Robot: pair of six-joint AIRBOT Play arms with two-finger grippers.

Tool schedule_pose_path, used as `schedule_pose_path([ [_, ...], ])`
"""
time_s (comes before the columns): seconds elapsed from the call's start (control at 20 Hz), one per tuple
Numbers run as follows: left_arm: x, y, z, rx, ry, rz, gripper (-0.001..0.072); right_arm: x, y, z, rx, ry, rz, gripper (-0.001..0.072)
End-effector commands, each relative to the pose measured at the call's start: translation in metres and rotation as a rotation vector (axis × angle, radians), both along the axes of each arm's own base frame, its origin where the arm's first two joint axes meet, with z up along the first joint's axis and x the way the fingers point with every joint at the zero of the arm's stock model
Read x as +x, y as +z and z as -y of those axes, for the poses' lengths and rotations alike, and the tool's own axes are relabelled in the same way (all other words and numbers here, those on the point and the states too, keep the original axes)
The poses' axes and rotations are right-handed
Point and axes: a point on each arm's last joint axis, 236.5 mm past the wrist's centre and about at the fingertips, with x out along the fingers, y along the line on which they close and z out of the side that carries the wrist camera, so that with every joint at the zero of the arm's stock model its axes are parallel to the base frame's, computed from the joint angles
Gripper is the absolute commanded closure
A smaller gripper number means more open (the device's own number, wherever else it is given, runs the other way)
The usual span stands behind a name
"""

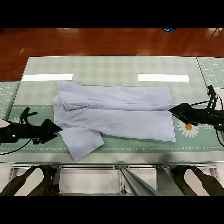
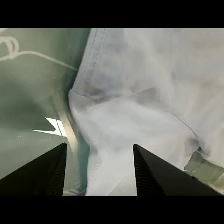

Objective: Fold the shirts.

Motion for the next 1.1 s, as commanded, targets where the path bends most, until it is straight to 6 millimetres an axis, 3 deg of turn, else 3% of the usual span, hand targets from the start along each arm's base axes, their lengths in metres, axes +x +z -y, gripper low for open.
schedule_pose_path([
  [0.0, -0.004, -0.013, 0.027, -0.014, -0.055, -0.017, 0.0199, 0.008, 0.012, 0.004, 0.014, -0.021, 0.034, 0.0298],
  [0.1, -0.009, -0.023, 0.041, -0.004, -0.123, -0.036, 0.0221, 0.018, 0.026, 0.03, -0.002, -0.093, 0.071, 0.0299],
  [0.15, -0.006, -0.027, 0.041, 0.011, -0.128, -0.029, 0.0528, 0.021, 0.034, 0.049, -0.014, -0.143, 0.087, 0.0299],
  [0.2, 0.0, -0.027, 0.041, 0.017, -0.112, -0.01, 0.0684, 0.017, 0.035, 0.068, -0.042, -0.173, 0.074, 0.0299],
  [0.3, 0.007, -0.021, 0.04, 0.012, -0.124, 0.014, 0.0684, -0.026, 0.006, 0.097, -0.102, -0.201, -0.096, 0.0299],
  [0.35, 0.009, -0.017, 0.041, 0.008, -0.143, 0.026, 0.0684, -0.053, -0.012, 0.097, -0.096, -0.213, -0.211, 0.0299],
  [0.45, 0.011, -0.014, 0.041, 0.005, -0.148, 0.031, 0.0684, -0.096, -0.039, 0.078, -0.05, -0.168, -0.387, 0.0299],
  [0.5, 0.01, -0.015, 0.041, 0.006, -0.148, 0.031, 0.0684, -0.108, -0.049, 0.068, -0.024, -0.159, -0.427, 0.0299],
  [0.7, 0.007, -0.014, 0.043, -0.005, -0.155, 0.021, 0.0684, -0.127, -0.073, 0.052, 0.015, -0.168, -0.49, 0.0299],
  [1.0, 0.004, -0.014, 0.044, -0.004, -0.171, 0.015, 0.0684, -0.131, -0.083, 0.037, 0.036, -0.101, -0.536, 0.0299],
  [1.05, 0.003, -0.015, 0.044, 0.0, -0.181, 0.015, 0.0684, -0.122, -0.086, 0.032, 0.047, -0.099, -0.519, 0.0299],
])
